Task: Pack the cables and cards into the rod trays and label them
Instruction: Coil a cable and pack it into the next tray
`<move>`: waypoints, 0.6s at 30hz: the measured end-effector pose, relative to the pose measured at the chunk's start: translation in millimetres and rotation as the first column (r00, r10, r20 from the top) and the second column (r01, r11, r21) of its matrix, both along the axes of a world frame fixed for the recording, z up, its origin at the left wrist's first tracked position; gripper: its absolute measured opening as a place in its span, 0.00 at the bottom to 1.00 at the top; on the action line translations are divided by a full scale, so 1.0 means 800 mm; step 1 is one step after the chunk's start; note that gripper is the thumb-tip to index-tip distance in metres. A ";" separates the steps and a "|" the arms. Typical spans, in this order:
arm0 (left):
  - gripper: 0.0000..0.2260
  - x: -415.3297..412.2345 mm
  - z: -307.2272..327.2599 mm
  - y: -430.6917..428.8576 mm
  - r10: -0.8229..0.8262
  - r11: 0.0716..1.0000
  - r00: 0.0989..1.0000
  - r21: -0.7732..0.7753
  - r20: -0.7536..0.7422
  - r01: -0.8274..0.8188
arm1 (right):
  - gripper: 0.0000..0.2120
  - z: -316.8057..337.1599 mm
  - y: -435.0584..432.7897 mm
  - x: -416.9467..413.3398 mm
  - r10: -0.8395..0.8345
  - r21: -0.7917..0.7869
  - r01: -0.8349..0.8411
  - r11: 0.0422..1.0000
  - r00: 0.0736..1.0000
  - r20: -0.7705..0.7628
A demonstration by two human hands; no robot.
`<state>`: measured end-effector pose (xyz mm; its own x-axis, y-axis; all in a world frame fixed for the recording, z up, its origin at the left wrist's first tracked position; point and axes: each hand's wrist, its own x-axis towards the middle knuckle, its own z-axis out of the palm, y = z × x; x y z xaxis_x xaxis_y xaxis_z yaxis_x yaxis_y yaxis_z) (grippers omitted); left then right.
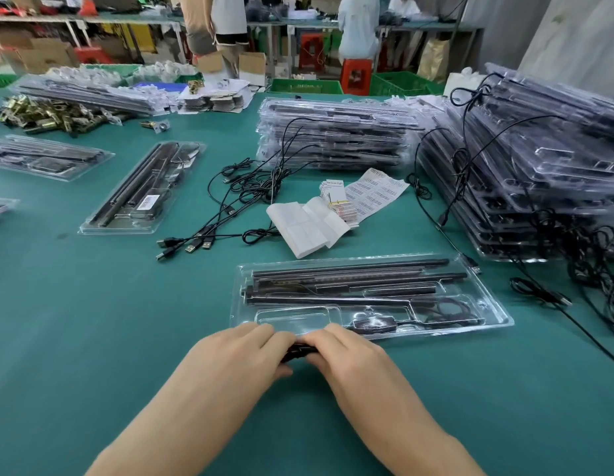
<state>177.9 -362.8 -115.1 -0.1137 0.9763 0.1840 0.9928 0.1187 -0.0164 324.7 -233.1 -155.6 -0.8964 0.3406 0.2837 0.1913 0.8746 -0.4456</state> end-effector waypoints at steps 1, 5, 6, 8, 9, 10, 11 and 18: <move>0.17 0.002 -0.004 -0.002 0.039 0.999 0.997 0.012 0.059 -0.040 | 0.09 -0.001 0.000 0.000 -0.007 -0.026 0.007 1.000 1.000 -0.005; 0.12 0.021 -0.009 -0.003 0.106 0.994 0.969 0.018 0.221 -0.112 | 0.10 -0.003 0.000 0.001 0.005 -0.051 -0.005 0.999 1.000 -0.006; 0.10 0.023 -0.017 -0.004 0.127 0.988 0.959 0.048 0.254 -0.144 | 0.10 -0.003 0.000 0.002 0.006 -0.034 -0.006 0.999 1.000 -0.012; 0.11 0.030 -0.028 -0.009 0.201 0.978 0.942 0.005 0.269 -0.210 | 0.09 -0.003 -0.001 0.004 -0.007 -0.006 0.007 1.000 1.000 -0.025; 0.12 0.031 -0.027 -0.009 0.200 0.978 0.942 -0.001 0.269 -0.208 | 0.09 -0.004 -0.002 0.005 -0.010 0.002 0.010 1.000 0.999 -0.037; 0.12 0.031 -0.028 -0.011 0.214 0.976 0.940 -0.021 0.266 -0.217 | 0.08 -0.005 -0.003 0.005 -0.004 0.012 0.005 1.000 0.998 -0.056; 0.12 0.031 -0.028 -0.012 0.234 0.971 0.931 -0.025 0.281 -0.237 | 0.08 -0.006 -0.004 0.006 0.002 0.025 0.000 1.000 0.997 -0.075; 0.10 0.037 -0.022 -0.012 0.239 0.970 0.913 -0.042 0.330 -0.238 | 0.04 -0.016 -0.003 0.002 -0.023 0.334 0.099 0.937 0.974 -0.225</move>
